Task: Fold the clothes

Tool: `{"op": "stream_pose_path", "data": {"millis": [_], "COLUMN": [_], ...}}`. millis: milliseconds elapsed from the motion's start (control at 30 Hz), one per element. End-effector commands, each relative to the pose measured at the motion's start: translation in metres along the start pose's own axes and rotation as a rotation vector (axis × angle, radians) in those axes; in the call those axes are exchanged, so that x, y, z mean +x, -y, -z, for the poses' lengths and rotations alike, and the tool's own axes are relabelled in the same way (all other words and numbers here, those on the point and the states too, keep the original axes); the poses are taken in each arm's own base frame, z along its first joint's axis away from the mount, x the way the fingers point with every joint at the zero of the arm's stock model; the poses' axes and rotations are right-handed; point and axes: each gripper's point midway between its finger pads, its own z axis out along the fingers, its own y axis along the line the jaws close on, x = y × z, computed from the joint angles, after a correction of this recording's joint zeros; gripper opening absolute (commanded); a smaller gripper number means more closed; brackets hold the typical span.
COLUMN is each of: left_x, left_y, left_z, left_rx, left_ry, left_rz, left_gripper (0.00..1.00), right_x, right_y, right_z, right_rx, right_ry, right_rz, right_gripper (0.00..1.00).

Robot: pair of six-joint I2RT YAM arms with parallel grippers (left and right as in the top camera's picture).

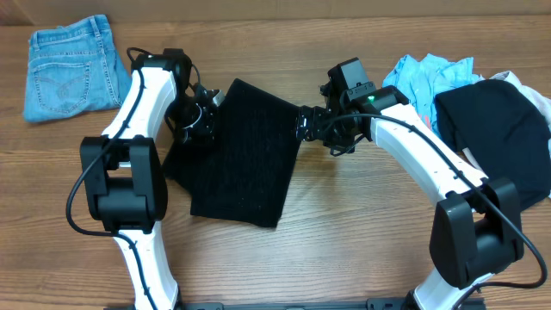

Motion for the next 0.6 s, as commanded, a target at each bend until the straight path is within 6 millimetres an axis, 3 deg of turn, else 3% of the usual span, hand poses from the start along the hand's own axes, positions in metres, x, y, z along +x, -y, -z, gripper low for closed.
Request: {"op": "stream_pose_path", "data": {"millis": [0, 100, 367, 467, 567], "left_x": [-0.013, -0.018, -0.014, -0.013, -0.01], "left_y": [0.017, 0.03, 0.021, 0.021, 0.004], "left_z": [0.032, 0.064, 0.085, 0.108, 0.12], "left_rx": [0.013, 0.002, -0.1, -0.161, -0.258], "left_ry": [0.043, 0.088, 0.098, 0.128, 0.143], "left_rz": [0.003, -0.004, 0.037, 0.044, 0.116], "left_gripper": [0.04, 0.04, 0.04, 0.04, 0.04], "right_x": [-0.007, -0.008, -0.008, -0.008, -0.008], "right_y": [-0.009, -0.008, -0.008, -0.008, -0.007], "right_z": [0.013, 0.013, 0.013, 0.013, 0.013], "right_rx": [-0.019, -0.011, -0.011, -0.011, -0.01], "right_ry": [0.043, 0.047, 0.046, 0.046, 0.046], "right_rz": [0.024, 0.024, 0.024, 0.024, 0.023], "right_gripper": [0.94, 0.94, 0.94, 0.94, 0.94]}}
